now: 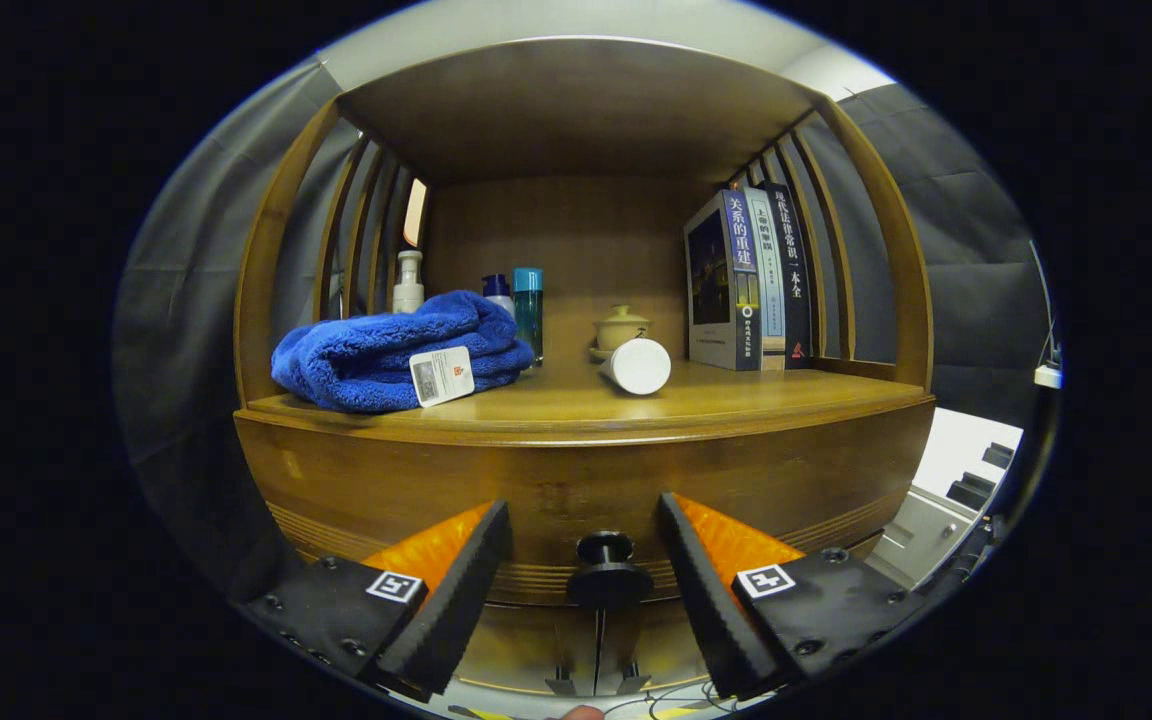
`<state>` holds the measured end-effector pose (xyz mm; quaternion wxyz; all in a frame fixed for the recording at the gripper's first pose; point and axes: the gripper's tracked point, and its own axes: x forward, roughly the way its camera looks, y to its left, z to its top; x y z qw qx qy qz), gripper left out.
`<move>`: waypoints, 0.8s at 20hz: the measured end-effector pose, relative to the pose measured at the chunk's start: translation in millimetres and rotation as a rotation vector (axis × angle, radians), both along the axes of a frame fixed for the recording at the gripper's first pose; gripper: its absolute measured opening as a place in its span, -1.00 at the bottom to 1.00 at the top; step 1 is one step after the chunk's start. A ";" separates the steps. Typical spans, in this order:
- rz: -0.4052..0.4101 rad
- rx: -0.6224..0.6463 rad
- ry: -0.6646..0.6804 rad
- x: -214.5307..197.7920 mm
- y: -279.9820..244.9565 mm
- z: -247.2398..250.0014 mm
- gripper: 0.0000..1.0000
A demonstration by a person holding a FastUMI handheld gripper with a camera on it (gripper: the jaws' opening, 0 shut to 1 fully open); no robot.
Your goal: Pull open the drawer, take out the items inside it, and place them on the countertop above the cabinet.
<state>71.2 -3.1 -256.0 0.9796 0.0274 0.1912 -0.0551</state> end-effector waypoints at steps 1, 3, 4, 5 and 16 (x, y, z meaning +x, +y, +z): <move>0.013 -0.017 0.013 -2.5 0.4 3.6 0.98; 0.034 -0.027 -0.002 -10.0 4.0 24.4 0.98; 0.036 -0.022 -0.019 -16.0 4.6 38.3 0.98; 0.038 -0.013 -0.039 -24.1 7.4 60.3 0.98; 0.032 -0.011 -0.148 -97.2 -1.9 209.9 0.97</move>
